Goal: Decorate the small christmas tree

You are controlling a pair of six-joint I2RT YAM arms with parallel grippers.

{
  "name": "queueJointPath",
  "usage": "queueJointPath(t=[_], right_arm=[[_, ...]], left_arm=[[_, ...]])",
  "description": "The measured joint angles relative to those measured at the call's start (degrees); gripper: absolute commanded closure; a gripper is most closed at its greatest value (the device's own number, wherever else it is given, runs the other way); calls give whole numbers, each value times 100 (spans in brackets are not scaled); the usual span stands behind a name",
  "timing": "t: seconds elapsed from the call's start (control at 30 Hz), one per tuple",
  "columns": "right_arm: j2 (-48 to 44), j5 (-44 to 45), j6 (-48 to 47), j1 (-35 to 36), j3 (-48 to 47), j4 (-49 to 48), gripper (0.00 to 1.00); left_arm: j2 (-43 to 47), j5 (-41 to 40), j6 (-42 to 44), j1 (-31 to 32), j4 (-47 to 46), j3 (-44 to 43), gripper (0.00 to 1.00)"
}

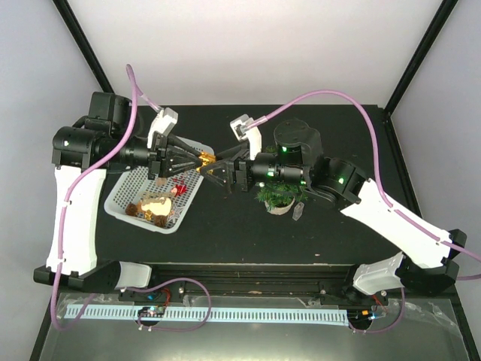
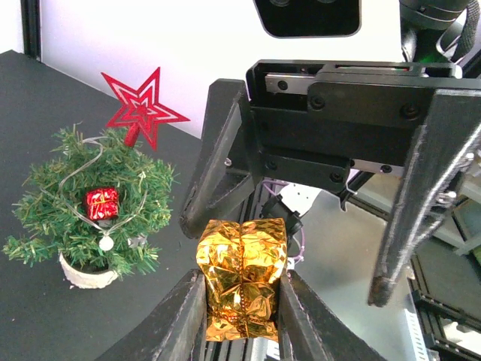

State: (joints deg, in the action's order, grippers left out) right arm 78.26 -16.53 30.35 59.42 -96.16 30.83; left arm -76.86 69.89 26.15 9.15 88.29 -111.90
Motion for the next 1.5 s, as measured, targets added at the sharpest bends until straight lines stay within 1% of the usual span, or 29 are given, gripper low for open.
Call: queueJointPath(t=[0.37, 0.47, 0.67, 0.83, 1.03, 1.17, 1.37, 1.5], right_arm=[[17, -15, 17, -44, 87, -184, 45], [17, -24, 13, -44, 120, -192, 50], [20, -57, 13, -66, 190, -216, 62], [17, -59, 9, -74, 216, -221, 64], [-17, -44, 9, -140, 282, -225, 64], [-118, 52, -26, -210, 286, -144, 64], [-726, 372, -203, -251, 289, 319, 64], [-1504, 717, -269, -254, 553, 706, 64]], left_arm=[[37, 85, -22, 0, 0, 0, 70], [37, 85, -24, 0, 0, 0, 70], [37, 76, -24, 0, 0, 0, 67], [35, 39, -24, 0, 0, 0, 65], [13, -42, -28, 0, 0, 0, 51], [-92, -177, -33, -2, 0, -11, 47], [-363, -459, -35, -2, 0, -15, 45], [-507, -654, -35, -7, -2, -15, 44]])
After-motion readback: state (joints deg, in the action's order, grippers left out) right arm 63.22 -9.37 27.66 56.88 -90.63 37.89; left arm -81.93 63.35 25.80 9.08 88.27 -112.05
